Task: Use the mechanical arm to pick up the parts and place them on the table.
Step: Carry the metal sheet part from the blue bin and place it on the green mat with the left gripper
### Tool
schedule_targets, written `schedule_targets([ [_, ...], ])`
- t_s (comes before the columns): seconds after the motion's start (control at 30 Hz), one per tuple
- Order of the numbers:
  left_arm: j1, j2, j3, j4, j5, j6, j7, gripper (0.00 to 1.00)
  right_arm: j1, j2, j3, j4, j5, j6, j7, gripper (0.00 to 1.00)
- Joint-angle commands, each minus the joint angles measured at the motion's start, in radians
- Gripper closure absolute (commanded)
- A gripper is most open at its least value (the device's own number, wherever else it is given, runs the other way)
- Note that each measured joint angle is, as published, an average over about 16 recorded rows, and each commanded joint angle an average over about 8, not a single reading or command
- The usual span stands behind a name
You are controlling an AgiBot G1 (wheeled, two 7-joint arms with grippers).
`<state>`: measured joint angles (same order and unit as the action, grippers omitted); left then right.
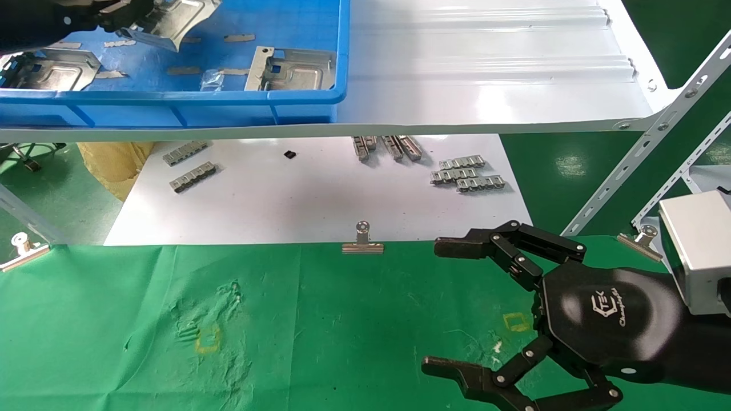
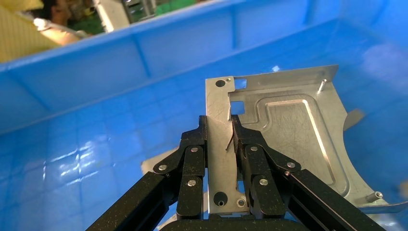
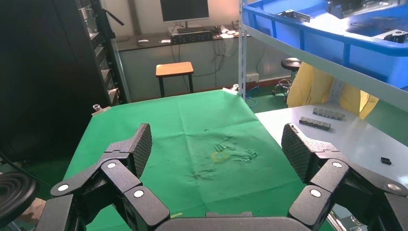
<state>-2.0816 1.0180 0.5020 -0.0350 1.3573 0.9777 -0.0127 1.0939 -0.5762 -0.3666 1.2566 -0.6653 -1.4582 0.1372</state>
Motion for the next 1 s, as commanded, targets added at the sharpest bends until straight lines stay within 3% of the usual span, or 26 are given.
schedule_targets([
  [0.03, -0.002, -0.01, -0.008, -0.003, -0.012, 0.027, 0.004, 1.0, 0.0, 0.0, 0.0, 0.0, 0.0, 0.0, 0.0, 0.0],
  [0.53, -0.026, -0.078, -0.03, -0.113, -0.08, 0.59, 0.106, 1.0, 0.0, 0.0, 0.0, 0.0, 0.0, 0.0, 0.0, 0.0],
  [0.73, 0.054, -0.125, -0.011, -0.265, -0.17, 0.631, 0.141, 1.0, 0.0, 0.0, 0.0, 0.0, 0.0, 0.0, 0.0, 0.0],
  [1.0, 0.227, -0.269, 0.082, -0.556, -0.366, 0.624, 0.144, 1.0, 0.0, 0.0, 0.0, 0.0, 0.0, 0.0, 0.0, 0.0],
])
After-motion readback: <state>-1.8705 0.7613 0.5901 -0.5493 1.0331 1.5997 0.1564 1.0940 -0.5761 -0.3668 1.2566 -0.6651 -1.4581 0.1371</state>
